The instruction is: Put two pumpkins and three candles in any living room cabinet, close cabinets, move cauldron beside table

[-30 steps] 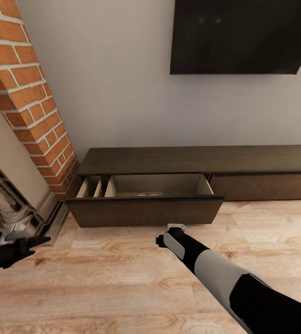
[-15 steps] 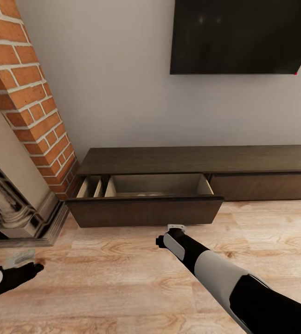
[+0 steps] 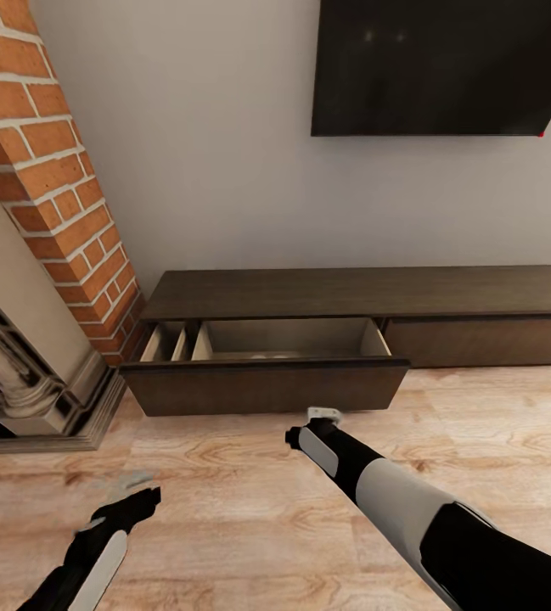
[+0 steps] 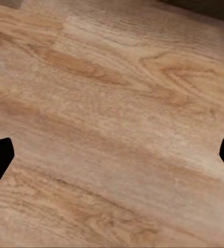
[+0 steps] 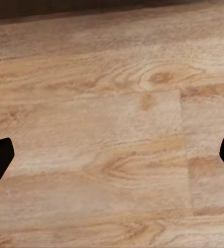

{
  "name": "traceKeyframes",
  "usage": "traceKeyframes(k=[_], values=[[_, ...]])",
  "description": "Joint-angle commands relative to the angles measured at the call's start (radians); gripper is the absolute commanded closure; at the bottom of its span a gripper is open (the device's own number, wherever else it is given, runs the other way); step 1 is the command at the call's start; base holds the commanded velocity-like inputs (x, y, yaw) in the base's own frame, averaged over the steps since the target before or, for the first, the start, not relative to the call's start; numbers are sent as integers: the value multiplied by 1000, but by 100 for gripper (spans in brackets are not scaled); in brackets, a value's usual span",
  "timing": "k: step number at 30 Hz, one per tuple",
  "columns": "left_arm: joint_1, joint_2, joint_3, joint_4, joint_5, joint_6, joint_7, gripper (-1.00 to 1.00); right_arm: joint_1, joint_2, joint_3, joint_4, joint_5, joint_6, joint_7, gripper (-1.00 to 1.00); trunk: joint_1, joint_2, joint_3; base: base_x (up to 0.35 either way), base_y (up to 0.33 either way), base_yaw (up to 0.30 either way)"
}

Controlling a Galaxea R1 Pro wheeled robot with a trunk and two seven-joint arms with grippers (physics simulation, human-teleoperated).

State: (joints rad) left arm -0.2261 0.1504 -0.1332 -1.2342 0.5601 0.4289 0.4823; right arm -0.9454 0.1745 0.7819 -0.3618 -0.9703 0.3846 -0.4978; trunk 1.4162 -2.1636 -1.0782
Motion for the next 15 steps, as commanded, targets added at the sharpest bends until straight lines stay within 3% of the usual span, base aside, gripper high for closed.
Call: traceKeyframes(k=[1,3,5,7,10,12,15], values=[[-1,-8,-46,11,-39,-62,10,-100,-1,0,5,1,-1,-11,-6,-100,0,0,-1,0,0,0],[-1,-38,-109,35,-116,-172,12,-100,3,0,8,1,21,-58,-5,-100,0,0,-1,0,0,0],[-1,-86,-140,78,-160,-238,11,-100,21,0,19,1,70,-111,-6,-100,0,0,-1,0,0,0],[-2,-121,-153,148,-182,-269,10,-100,40,0,26,1,120,-142,-7,-100,0,0,-1,0,0,0],[-4,-168,-160,198,-208,-299,10,-100,55,0,29,1,153,-170,-8,-100,0,0,-1,0,0,0],[-5,-186,-162,209,-241,-323,10,-100,62,0,29,2,160,-198,-7,-100,0,0,-1,0,0,0],[-5,-196,-163,218,-303,-384,9,-100,99,0,30,4,166,-311,-7,-100,0,0,-1,0,0,0]])
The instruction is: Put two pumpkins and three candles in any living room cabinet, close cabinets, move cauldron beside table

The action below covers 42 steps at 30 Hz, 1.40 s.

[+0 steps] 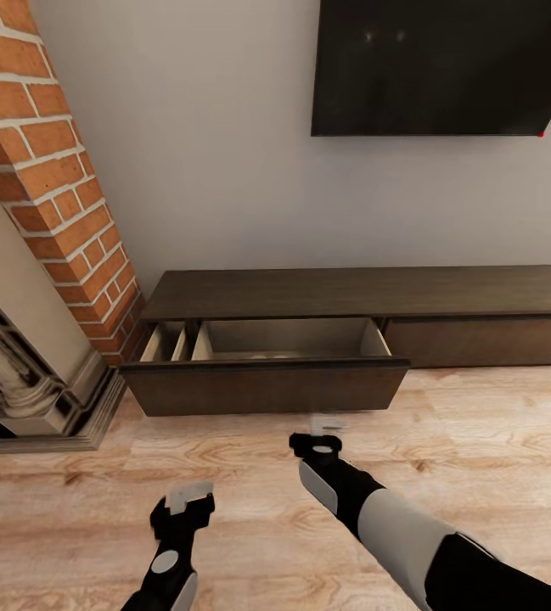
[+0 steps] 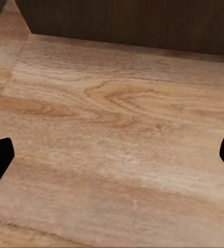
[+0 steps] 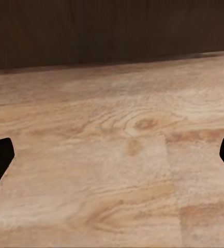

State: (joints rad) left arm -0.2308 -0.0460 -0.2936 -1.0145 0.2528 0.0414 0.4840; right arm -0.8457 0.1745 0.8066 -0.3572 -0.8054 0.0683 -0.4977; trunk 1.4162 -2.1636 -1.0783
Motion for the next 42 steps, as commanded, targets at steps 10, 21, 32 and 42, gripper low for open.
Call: traceKeyframes(k=[10,21,32,42], values=[[-1,-24,-5,-15,-23,-45,-16,-100,51,-11,9,1,3,-241,0,-100,0,0,-1,68,1,0],[-2,-66,-13,-47,-112,-36,-43,-100,86,-21,30,1,13,-320,3,-100,0,0,-1,85,20,0],[-19,-72,-11,-56,-111,-42,-36,-100,89,-92,80,4,45,-309,141,-100,0,0,-1,14,0,0],[-24,-109,-9,-57,-113,-33,-17,-100,100,-142,80,6,44,-352,243,-100,0,0,-1,130,58,0]])
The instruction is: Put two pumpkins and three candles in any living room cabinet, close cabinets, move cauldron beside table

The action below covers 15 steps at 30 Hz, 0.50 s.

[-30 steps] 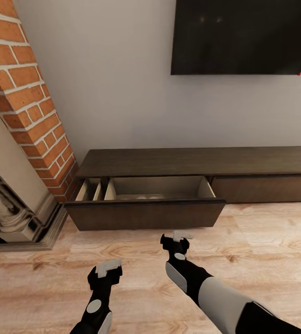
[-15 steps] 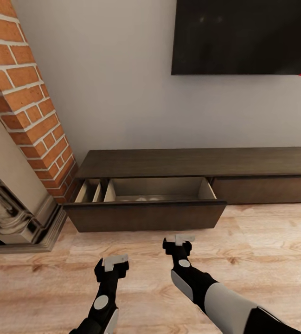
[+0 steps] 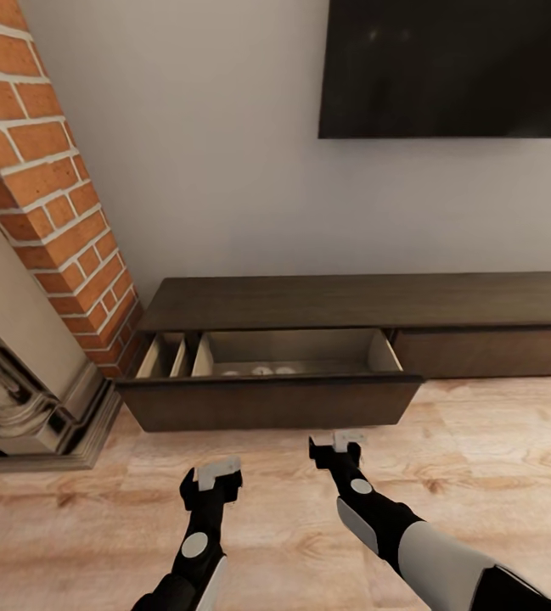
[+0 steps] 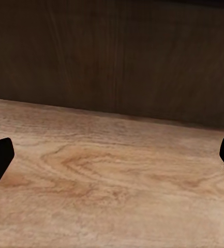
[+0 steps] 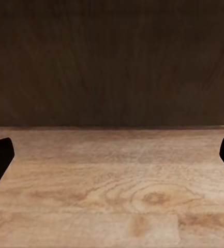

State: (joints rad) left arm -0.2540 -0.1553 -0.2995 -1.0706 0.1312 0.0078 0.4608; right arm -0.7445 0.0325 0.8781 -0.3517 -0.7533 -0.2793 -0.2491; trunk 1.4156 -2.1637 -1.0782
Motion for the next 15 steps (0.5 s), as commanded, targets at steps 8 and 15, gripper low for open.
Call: traceKeyframes(k=[8,15], values=[[-2,-1,-4,1,6,-11,6,-100,-1,0,7,2,-11,-51,-1,-100,0,0,-1,115,9,0],[-5,-2,-4,1,5,-9,6,-100,-1,0,7,34,-10,-60,0,-100,0,0,-1,158,17,0]])
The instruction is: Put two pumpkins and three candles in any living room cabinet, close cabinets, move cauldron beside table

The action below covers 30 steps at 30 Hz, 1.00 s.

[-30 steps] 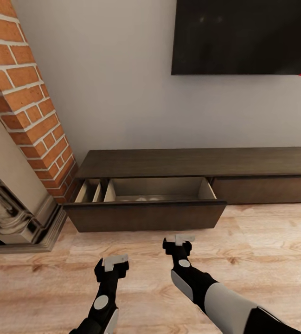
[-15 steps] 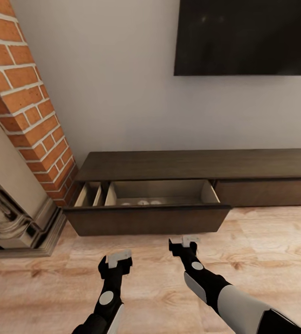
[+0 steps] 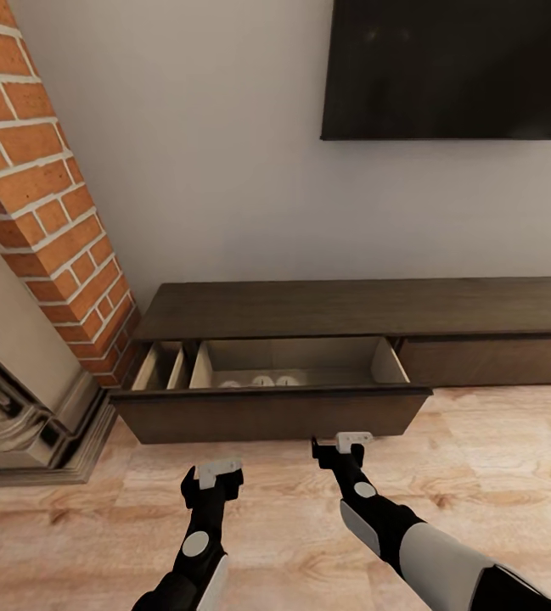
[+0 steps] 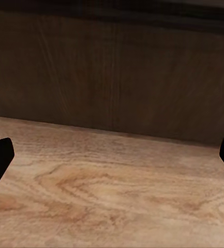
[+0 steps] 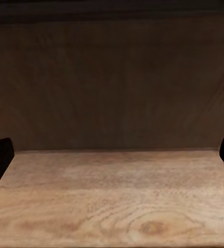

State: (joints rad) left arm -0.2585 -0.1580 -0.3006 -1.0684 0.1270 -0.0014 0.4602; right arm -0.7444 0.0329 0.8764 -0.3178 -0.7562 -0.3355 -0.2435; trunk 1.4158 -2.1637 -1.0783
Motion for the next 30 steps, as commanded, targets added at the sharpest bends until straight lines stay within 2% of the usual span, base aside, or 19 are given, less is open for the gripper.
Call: traceKeyframes(k=[1,6,11,16,30], values=[[-1,0,-3,-1,10,1,6,-100,-1,0,9,6,-7,-4,-6,-100,0,0,-1,231,111,0],[-1,0,-6,-1,9,-6,6,-100,-1,0,9,15,-6,-6,-5,-100,0,0,-1,92,43,0],[-1,0,-6,-1,8,-47,6,-100,-1,-1,9,17,-6,-11,-5,-100,8,-14,-7,7,3,0],[-1,-1,-7,-1,8,-54,6,-100,-1,-1,9,17,-6,-36,-5,-100,27,-49,-23,0,0,0],[-1,-1,-6,-1,9,-56,6,-100,-1,-1,10,19,-6,-42,-3,-100,81,-147,-67,0,0,0]])
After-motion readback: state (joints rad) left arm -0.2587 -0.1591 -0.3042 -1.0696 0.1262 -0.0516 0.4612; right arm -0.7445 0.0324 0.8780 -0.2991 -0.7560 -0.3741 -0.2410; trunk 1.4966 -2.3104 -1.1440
